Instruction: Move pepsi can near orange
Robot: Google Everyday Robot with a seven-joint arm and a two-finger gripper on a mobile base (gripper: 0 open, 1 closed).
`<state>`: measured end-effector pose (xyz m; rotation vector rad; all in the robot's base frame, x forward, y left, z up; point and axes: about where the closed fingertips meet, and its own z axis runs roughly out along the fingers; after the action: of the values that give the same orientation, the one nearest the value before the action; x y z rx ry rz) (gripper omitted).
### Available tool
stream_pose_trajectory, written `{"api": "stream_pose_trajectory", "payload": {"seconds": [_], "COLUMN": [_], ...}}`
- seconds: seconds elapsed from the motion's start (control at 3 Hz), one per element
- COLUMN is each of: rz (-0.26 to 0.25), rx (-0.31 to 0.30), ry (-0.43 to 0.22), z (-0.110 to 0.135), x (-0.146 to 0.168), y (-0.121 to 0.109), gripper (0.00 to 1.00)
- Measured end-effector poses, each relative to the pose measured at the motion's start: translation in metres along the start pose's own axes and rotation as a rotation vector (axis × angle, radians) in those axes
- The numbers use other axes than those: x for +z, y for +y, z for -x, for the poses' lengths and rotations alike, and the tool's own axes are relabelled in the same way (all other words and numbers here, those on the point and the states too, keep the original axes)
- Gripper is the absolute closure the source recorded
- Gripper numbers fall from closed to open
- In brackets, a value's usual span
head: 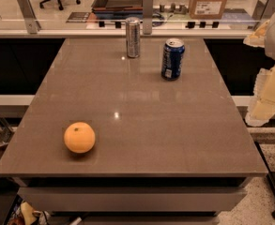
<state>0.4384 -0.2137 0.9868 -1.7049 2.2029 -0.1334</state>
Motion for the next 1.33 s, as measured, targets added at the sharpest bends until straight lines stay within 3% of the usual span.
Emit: {"api": "stream_pose_trajectory", "payload": {"seconds": [0.33,0.67,1.0,1.33], "rz": [0.0,-0.014,-0.035,-0.045], "rx": [0.0,0.029,0.107,0.205], "ry": [0.0,-0.051,-0.17,-0.336], "z": [0.0,0.0,0.002,0.013], "x": [0.0,0.004,0.02,0.043], "y": [0.0,-0.012,-0.04,-0.076], "gripper": [0.0,0.0,0.0,0.0]}}
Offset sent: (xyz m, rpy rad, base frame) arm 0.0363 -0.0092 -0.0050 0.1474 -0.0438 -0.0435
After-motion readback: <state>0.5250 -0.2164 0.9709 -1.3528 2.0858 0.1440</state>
